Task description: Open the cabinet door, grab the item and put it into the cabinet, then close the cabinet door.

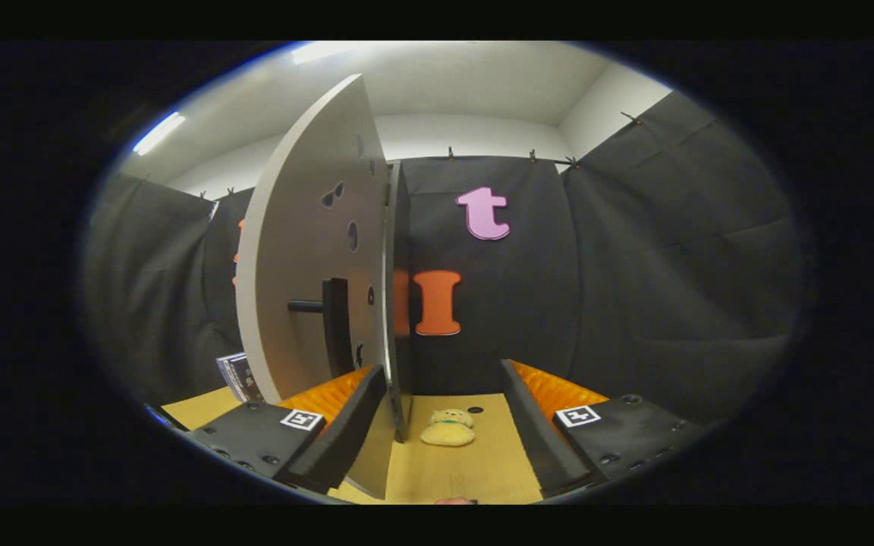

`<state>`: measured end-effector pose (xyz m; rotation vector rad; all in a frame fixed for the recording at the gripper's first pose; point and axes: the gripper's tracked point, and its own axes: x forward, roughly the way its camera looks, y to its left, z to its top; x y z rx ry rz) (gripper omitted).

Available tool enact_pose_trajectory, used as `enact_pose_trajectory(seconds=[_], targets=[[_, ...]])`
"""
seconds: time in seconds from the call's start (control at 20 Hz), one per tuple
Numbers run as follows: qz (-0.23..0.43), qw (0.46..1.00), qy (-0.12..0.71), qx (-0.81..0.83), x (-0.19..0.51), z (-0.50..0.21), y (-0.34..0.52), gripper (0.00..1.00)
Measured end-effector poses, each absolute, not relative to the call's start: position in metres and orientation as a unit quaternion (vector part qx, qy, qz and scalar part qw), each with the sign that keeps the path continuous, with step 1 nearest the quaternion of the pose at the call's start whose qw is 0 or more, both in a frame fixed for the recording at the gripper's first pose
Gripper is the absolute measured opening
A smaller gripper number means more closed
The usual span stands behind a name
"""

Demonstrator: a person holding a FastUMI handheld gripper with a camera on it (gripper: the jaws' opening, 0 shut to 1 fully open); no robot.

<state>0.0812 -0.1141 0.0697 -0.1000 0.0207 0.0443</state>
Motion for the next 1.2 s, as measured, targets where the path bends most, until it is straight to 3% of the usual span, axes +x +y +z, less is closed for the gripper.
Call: enact_pose_trajectory(seconds=[0.45,0.95,1.2], targets=[[-0.004,0.998,0.008,-0.066,0.075,0.069,-0.091,0.91],[-0.059,0.996,-0.004,-0.072,0.061,0.063,-0.028,0.91],[-0.053,0.996,-0.006,-0.073,0.066,0.055,0.029,0.91]])
